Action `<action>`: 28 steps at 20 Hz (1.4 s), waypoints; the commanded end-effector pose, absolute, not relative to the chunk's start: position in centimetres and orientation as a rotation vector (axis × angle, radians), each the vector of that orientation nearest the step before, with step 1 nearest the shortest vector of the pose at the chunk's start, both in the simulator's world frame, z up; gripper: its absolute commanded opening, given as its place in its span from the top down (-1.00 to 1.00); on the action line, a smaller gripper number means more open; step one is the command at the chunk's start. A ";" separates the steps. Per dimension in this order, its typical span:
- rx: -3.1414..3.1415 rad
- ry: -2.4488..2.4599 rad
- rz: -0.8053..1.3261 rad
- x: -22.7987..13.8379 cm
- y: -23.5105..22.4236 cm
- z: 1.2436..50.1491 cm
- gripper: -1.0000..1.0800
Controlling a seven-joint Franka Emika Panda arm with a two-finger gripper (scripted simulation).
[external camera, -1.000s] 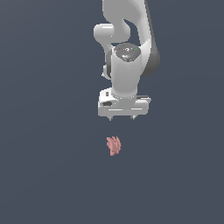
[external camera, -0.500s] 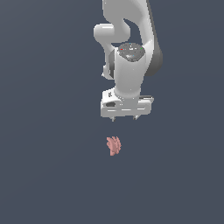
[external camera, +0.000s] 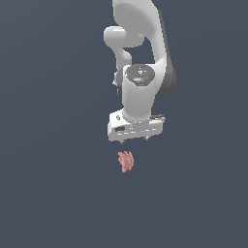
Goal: Pick up the object and move it to a goal position.
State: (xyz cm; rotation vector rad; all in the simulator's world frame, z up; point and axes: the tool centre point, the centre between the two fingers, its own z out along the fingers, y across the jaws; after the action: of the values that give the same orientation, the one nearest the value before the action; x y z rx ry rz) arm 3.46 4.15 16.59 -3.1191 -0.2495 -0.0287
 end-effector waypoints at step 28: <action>-3.092 -0.557 0.000 7.0 1.2 6.9 -0.92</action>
State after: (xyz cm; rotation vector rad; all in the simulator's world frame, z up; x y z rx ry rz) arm 7.04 1.23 7.74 -3.0921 -0.5558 -0.0006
